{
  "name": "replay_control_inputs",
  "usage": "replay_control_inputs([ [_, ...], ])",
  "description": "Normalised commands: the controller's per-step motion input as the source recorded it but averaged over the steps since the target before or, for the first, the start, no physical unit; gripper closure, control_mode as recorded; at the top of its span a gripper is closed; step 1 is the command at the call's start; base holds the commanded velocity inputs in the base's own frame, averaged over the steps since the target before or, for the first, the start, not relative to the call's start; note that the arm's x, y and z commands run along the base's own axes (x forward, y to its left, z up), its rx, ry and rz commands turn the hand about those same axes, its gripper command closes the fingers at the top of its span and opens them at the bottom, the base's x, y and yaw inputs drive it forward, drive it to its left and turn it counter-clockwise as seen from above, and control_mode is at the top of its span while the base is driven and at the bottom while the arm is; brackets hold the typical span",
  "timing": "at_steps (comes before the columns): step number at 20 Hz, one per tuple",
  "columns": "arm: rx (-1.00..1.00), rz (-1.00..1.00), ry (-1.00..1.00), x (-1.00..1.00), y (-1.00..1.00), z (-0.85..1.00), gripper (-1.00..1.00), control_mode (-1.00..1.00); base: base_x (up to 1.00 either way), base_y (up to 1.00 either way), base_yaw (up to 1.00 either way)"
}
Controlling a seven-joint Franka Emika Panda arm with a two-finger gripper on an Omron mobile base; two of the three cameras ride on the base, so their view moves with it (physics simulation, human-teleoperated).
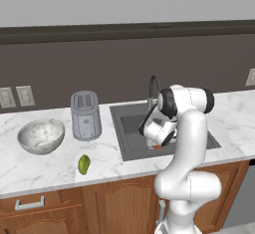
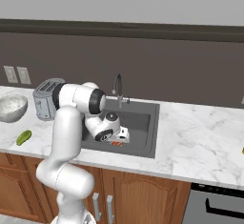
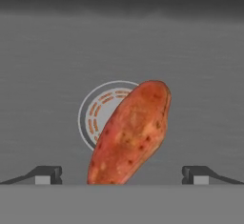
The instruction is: Remove the sweet potato and mango from the sink. Then move the bowl and cup from the counter to the sink for washing.
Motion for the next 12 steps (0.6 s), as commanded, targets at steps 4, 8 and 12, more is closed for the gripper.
replay_control_inputs([
  [4,-0.02,0.00,0.00,0.15,0.00,-0.12,-1.00,-1.00,0.00,0.00,0.00],
  [8,-0.01,0.00,0.00,0.17,0.00,-0.09,-1.00,-1.00,0.00,0.00,0.00],
  [12,0.00,0.00,0.00,0.18,0.00,-0.07,-1.00,-1.00,0.00,0.00,0.00],
])
